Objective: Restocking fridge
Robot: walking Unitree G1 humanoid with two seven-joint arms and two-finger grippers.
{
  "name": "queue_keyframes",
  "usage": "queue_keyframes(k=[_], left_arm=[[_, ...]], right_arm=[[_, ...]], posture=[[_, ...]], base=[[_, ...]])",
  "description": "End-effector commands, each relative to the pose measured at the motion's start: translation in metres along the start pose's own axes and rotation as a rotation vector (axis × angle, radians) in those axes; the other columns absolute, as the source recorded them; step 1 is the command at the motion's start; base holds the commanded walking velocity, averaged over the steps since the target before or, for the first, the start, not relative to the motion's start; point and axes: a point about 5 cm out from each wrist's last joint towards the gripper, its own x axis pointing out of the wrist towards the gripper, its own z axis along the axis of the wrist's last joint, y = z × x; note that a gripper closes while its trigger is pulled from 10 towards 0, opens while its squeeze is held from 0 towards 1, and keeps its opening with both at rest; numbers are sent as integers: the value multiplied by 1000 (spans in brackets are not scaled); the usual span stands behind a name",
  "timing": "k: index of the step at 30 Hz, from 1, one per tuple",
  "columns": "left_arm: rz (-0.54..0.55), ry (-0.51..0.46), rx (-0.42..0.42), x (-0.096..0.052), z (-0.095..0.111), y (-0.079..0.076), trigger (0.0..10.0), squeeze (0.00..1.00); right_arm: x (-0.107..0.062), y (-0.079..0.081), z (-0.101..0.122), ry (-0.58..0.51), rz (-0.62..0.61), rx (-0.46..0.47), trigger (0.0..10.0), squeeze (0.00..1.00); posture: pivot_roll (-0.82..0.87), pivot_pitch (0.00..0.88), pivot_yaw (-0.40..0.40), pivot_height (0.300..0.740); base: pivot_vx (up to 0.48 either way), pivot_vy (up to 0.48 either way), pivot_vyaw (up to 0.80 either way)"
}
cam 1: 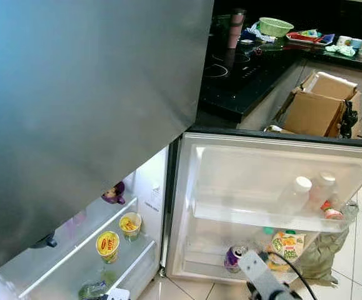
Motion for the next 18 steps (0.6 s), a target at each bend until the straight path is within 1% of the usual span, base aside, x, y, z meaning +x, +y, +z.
queue_keyframes(k=[1,6,10,14,18], left_arm=[[-27,5,12,2,1,-7,10000,0],[-8,-7,-6,3,2,-6,10000,0],[7,-12,-12,2,2,-4,10000,0],[7,-11,-11,2,2,-4,10000,0],[6,-12,-12,2,1,-4,10000,0]], right_arm=[[2,0,6,-26,15,-31,10000,0],[5,2,15,-62,34,-62,10000,0],[5,6,17,-78,64,-91,10000,0],[6,8,20,-96,86,-100,10000,0],[7,13,28,-136,132,-113,10000,0]], posture=[[-66,0,-74,740],[-64,0,-75,740],[-64,0,-75,740],[-63,0,-73,740],[-63,0,-73,740]], base=[[0,-465,0],[0,-418,0],[0,0,0],[0,0,0],[0,0,0]])
